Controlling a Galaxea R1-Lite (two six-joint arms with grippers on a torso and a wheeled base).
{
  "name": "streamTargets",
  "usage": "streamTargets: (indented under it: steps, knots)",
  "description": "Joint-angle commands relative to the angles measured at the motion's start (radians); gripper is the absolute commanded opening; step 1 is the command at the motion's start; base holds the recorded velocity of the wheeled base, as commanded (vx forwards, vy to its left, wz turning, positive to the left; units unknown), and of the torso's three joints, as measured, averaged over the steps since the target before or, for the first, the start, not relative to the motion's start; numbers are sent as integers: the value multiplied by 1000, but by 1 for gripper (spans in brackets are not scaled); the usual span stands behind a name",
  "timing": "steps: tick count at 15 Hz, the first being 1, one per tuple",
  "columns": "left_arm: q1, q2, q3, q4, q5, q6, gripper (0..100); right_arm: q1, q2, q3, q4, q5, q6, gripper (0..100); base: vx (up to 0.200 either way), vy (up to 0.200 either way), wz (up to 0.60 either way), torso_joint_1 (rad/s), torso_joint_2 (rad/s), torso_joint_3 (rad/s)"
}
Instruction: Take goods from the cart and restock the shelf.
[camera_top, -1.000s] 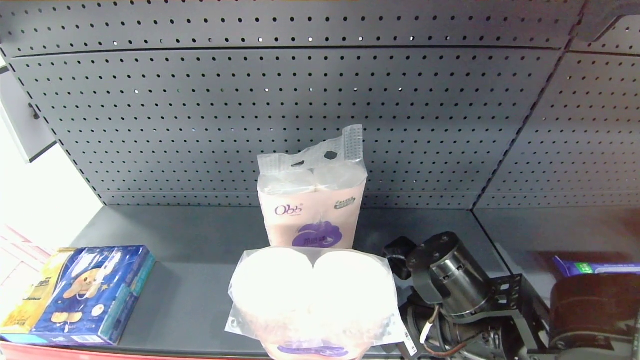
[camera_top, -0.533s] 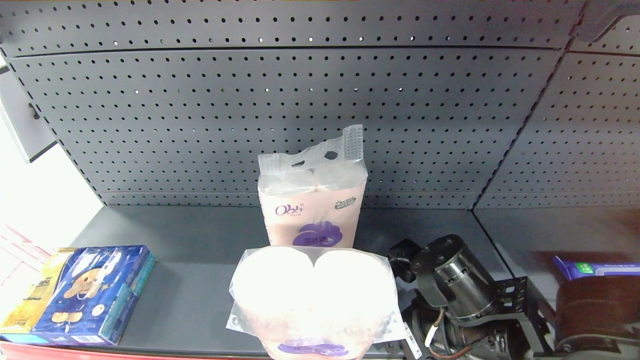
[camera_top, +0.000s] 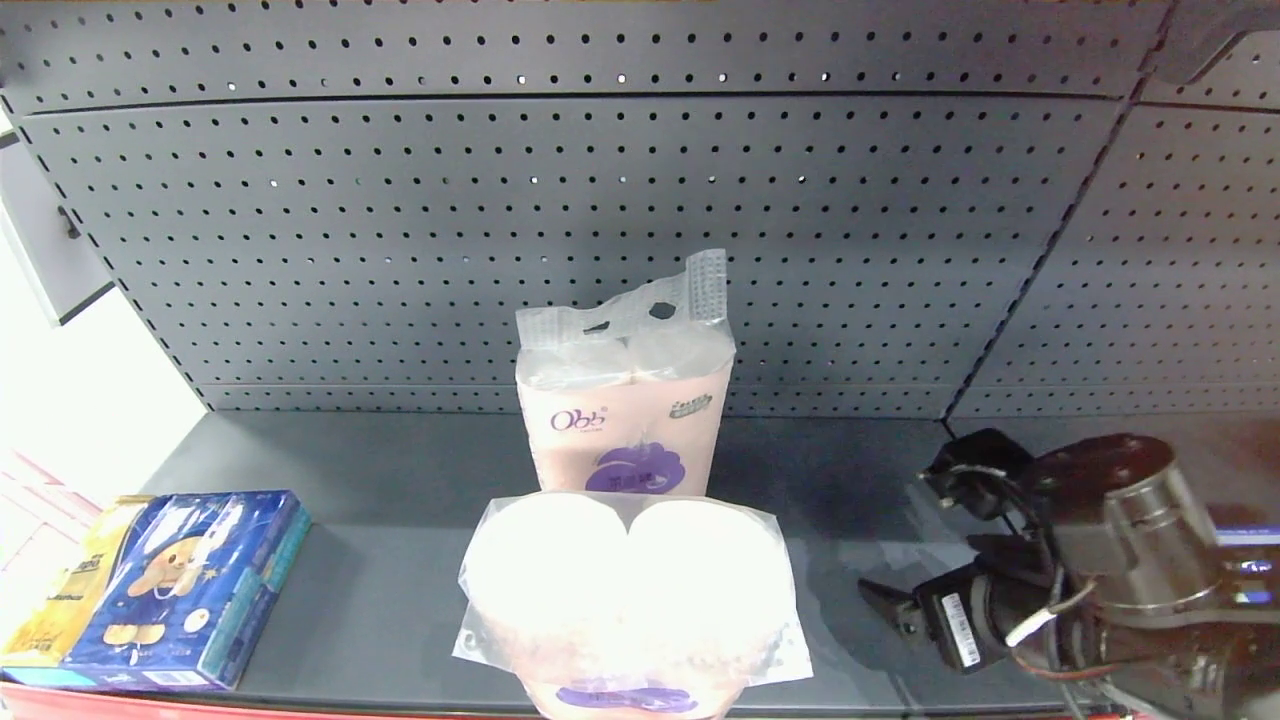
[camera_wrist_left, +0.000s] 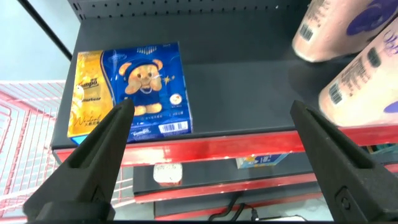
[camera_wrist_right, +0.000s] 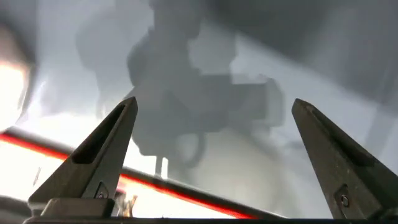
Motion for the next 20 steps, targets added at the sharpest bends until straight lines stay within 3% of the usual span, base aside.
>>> streamTargets:
  steps: [1, 4, 5, 6, 7, 11, 14, 20]
  knots:
    - [0, 45, -11, 2, 6, 1, 100, -108, -269, 9, 2, -16, -114, 100, 0, 0, 0, 0, 0, 0]
    - [-2, 97, -51, 22, 10, 4, 100, -305, -532, 56, 16, -14, -267, 100, 0, 0, 0, 0, 0, 0]
    - [-2, 97, -51, 22, 10, 4, 100, -305, -532, 56, 16, -14, -267, 100, 0, 0, 0, 0, 0, 0]
    - [-2, 112, -68, 34, 10, 21, 100, -449, -658, 70, 86, 17, -276, 100, 0, 0, 0, 0, 0, 0]
    - [-2, 112, -71, 33, 9, 32, 100, -489, -708, 66, 138, 41, -276, 100, 0, 0, 0, 0, 0, 0]
    - [-2, 86, -68, 33, 4, 42, 100, -510, -834, 95, 250, 43, -289, 100, 0, 0, 0, 0, 0, 0]
    - [-2, 65, -64, 34, 6, 42, 100, -510, -851, 102, 252, 41, -299, 100, -200, 0, 0, 4, 5, 2]
    - [0, 34, -57, 34, 7, 42, 100, -510, -908, 138, 264, 40, -301, 100, 0, 0, 0, 0, 0, 0]
